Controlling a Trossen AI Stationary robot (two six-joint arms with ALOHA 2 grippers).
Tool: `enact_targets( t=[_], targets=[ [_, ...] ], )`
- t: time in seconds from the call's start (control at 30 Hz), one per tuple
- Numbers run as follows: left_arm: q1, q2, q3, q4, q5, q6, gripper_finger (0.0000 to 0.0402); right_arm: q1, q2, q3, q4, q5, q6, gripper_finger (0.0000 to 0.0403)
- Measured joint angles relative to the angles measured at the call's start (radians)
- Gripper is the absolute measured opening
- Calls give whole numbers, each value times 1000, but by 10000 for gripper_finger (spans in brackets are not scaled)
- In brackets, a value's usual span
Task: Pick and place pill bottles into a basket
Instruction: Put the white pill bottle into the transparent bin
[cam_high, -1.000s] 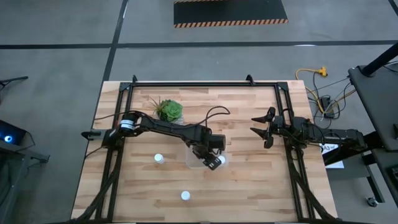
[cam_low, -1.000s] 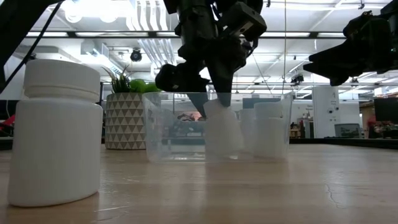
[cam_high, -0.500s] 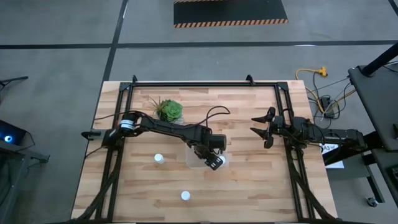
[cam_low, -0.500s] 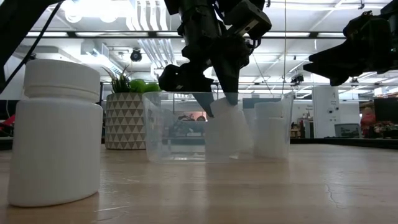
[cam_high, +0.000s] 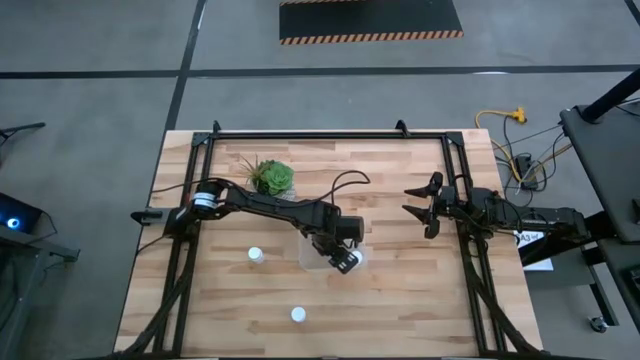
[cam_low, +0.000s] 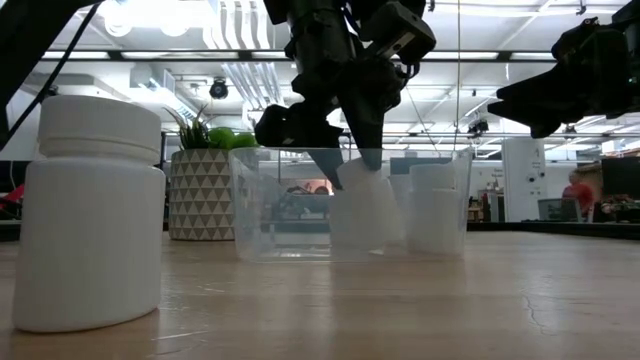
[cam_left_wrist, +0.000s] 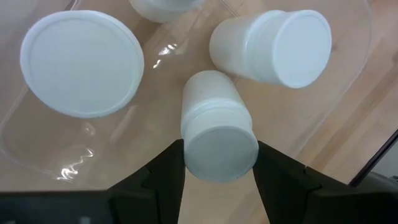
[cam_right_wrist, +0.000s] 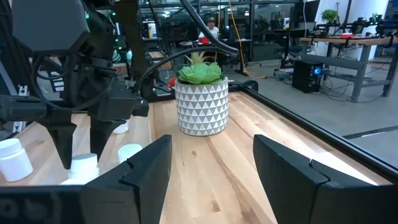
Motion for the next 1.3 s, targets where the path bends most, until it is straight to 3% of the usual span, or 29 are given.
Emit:
enact_targets(
  t=[0.3, 0.9, 1.3],
  targets=[
    [1, 0, 0, -4, 0, 109, 160, 0, 0, 0, 0, 0, 0, 215],
    [8, -1, -1, -35, -27, 45, 163, 0, 0, 0, 0, 0, 0, 215],
    [12, -1, -2, -29, -39, 78, 292, 0, 0, 0, 0, 0, 0, 215]
  ],
)
